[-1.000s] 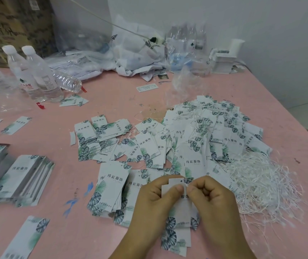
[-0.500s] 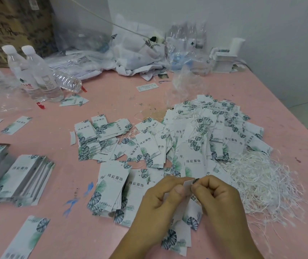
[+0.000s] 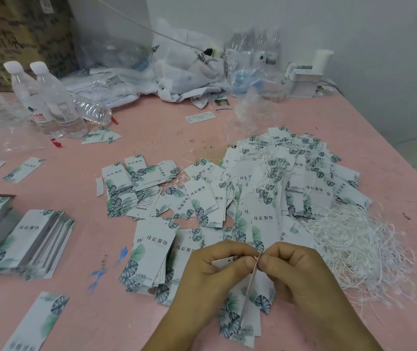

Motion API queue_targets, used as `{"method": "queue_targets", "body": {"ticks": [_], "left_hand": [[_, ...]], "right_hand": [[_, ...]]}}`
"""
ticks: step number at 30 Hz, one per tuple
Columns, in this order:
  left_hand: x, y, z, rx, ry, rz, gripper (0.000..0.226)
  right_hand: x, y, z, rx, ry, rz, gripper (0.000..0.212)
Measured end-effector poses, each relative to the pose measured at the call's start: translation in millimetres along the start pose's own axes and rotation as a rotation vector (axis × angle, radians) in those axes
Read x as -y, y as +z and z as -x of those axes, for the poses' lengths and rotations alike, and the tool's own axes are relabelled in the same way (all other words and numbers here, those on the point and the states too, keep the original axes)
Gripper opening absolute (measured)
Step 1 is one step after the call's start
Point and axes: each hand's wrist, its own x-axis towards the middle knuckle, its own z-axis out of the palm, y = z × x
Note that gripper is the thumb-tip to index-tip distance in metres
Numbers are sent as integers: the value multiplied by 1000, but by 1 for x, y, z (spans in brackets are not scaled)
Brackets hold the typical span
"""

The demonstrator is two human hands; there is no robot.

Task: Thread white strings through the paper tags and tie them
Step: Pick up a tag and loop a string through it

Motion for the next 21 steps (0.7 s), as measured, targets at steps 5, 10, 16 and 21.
{"method": "queue_targets", "body": {"ticks": [5,10,16,21], "left_hand": [[1,0,0,-41,79,-78,13],[2,-2,-1,-195,-21,78,21],[-5,-4,-9,-379,-147,472,5],[-8,-5,-12,-397,-261,647,3]], "right_hand": [[-5,-2,-3,44,50,-56,35],[-9,-4,-8,167,203,-517,13],[-5,-15,-16,172,404,-990,35],[-6,-16,-17,161,389,-1209,42]]}}
